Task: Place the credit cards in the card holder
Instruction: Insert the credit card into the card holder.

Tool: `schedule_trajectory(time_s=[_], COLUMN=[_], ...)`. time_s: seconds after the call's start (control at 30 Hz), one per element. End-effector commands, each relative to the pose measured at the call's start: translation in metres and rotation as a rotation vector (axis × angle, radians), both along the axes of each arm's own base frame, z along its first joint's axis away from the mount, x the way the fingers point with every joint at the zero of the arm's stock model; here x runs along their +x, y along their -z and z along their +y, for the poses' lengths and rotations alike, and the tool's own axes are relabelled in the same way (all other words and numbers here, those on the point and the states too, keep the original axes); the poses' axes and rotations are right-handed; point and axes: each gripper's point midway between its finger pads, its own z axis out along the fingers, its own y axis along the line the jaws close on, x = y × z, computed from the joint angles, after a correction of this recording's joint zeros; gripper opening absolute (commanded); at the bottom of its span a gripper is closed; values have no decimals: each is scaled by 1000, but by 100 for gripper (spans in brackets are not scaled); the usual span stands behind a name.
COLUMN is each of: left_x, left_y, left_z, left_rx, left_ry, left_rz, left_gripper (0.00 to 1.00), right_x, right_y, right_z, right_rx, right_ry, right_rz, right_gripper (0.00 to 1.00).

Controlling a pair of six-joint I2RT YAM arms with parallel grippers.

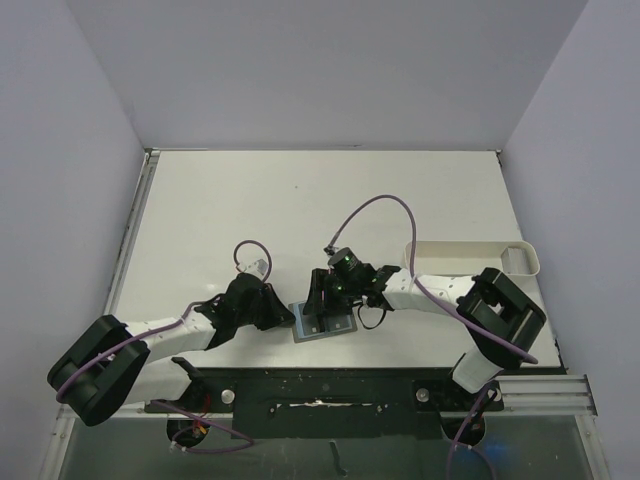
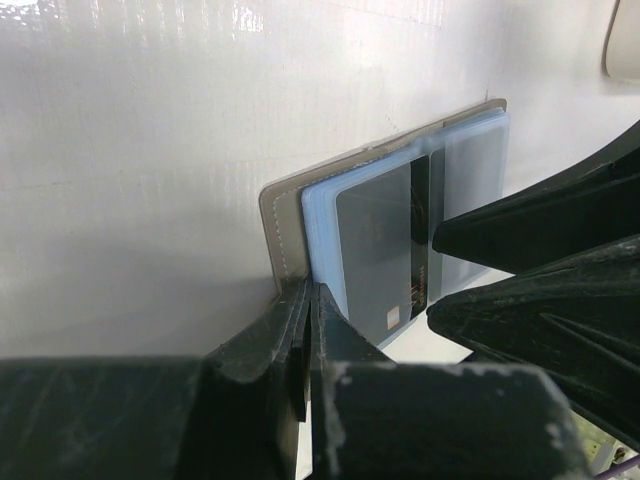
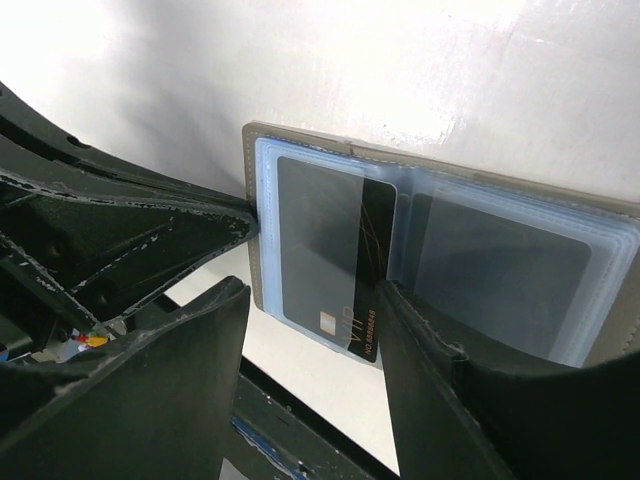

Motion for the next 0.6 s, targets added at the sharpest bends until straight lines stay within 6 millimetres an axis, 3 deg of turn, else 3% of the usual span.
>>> schedule_trajectory(time_s=[0.0, 0.57], left_x=[2, 7], left_y=[4, 0], left_z=[7, 13], left_rx=[59, 73], left_ry=[-3, -5], left_rz=[-8, -19], left_gripper=[0, 0], right_x=[5, -1], right_y=[-14, -19], right_z=[20, 43], right_rx=[70, 91], right_ry=[-41, -89], right_rz=[-38, -28], right_gripper=[53, 52])
